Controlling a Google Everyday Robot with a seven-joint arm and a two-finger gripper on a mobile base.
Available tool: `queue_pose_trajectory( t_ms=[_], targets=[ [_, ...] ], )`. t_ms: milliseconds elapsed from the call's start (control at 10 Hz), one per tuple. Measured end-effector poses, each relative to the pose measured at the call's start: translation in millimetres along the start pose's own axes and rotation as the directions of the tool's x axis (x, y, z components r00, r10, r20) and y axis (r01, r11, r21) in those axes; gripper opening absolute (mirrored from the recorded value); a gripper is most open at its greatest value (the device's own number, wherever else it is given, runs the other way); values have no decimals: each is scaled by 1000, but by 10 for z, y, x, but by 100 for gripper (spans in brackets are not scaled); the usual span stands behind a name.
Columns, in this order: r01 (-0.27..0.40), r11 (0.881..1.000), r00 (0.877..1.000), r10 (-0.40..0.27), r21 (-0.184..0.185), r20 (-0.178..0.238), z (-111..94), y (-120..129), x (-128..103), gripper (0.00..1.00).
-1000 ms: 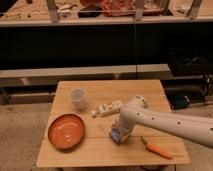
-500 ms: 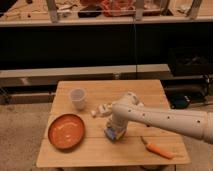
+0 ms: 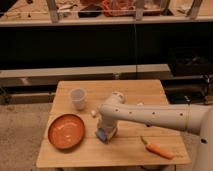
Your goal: Wipe the white sponge on the table
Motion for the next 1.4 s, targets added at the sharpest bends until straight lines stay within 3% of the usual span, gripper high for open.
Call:
queue_pose_trajectory(
  t_ms=[500,800,1100,1400],
  targets=[
    [67,997,997,-69,-31,-44,-22,397,-395,54],
    [93,995,994,-96,-45,-54,54,535,-492,54],
    [60,998,997,-61,-27,-50,58,822,-364,54],
    [3,1000,999,-2,7,-41,11,1278,-168,54]
  ],
)
